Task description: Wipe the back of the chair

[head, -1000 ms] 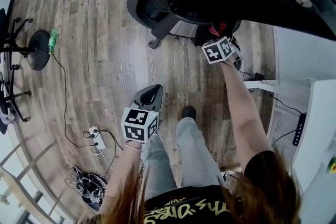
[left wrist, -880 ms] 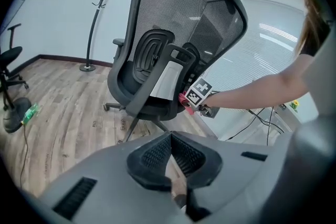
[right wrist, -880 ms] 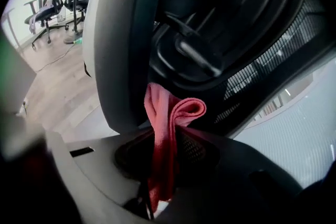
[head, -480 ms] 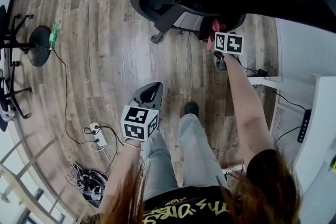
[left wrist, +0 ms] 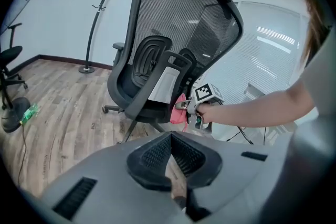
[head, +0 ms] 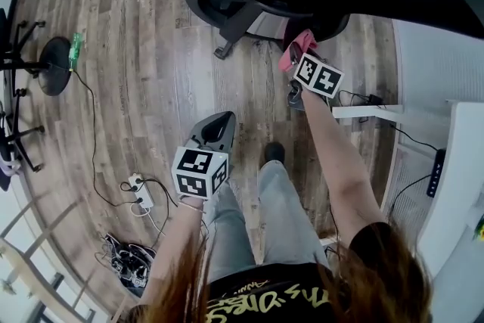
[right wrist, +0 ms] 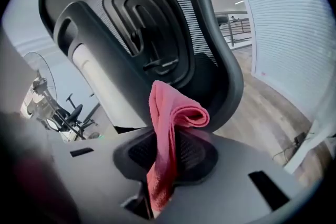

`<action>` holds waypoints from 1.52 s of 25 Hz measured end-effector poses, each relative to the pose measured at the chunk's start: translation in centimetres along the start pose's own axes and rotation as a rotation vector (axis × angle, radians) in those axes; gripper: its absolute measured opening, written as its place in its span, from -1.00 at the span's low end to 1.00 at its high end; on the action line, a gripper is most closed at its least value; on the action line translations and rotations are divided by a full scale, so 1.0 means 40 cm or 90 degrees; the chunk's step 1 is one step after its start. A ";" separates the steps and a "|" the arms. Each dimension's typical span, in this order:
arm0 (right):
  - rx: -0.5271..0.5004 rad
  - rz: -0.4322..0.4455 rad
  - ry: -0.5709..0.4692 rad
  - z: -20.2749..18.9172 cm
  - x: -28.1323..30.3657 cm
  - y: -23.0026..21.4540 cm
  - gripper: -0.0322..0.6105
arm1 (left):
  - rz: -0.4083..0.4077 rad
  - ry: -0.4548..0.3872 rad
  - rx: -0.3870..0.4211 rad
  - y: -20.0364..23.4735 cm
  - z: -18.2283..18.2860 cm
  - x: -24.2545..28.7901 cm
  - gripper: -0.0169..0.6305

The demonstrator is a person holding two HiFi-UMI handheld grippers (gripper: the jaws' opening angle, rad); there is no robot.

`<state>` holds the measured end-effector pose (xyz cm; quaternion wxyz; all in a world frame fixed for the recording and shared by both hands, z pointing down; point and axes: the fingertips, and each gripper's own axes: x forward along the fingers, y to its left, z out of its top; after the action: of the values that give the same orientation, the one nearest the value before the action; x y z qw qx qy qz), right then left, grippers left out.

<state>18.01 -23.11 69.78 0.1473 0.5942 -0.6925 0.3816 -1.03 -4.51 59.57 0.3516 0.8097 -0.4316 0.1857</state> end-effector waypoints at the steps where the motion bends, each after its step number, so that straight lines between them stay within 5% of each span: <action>1: -0.003 0.007 -0.005 -0.005 -0.008 0.017 -0.72 | -0.002 -0.001 0.004 0.001 0.005 -0.004 -0.97; 7: -0.007 0.057 -0.031 0.018 -0.042 0.137 -0.72 | 0.001 -0.004 0.022 0.032 0.027 -0.033 -0.97; 13: -0.089 0.116 -0.109 0.121 -0.148 0.247 -0.72 | 0.007 0.002 0.041 0.047 0.050 -0.051 -0.97; 19: -0.231 0.021 -0.158 0.244 -0.258 0.224 -0.72 | -0.005 -0.013 0.052 0.013 0.104 -0.079 -0.97; 22: -0.378 -0.020 -0.124 0.272 -0.267 0.248 -0.72 | -0.011 -0.019 0.055 -0.007 0.126 -0.094 -0.97; 25: -0.445 -0.049 -0.083 0.268 -0.274 0.263 -0.72 | -0.016 -0.028 0.055 -0.019 0.149 -0.110 -0.97; 29: -0.444 -0.083 -0.056 0.265 -0.291 0.276 -0.72 | -0.018 -0.041 0.054 -0.026 0.185 -0.138 -0.97; 34: -0.356 -0.092 -0.091 0.271 -0.305 0.299 -0.72 | -0.012 -0.057 0.056 -0.016 0.226 -0.194 -0.97; 38: -0.371 -0.117 -0.059 0.274 -0.311 0.315 -0.72 | 0.000 -0.060 0.057 0.007 0.244 -0.227 -0.97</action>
<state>12.07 -21.94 49.87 0.3136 0.6039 -0.7222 0.1243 -6.37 -6.57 47.53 0.2941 0.8326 -0.4389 0.1666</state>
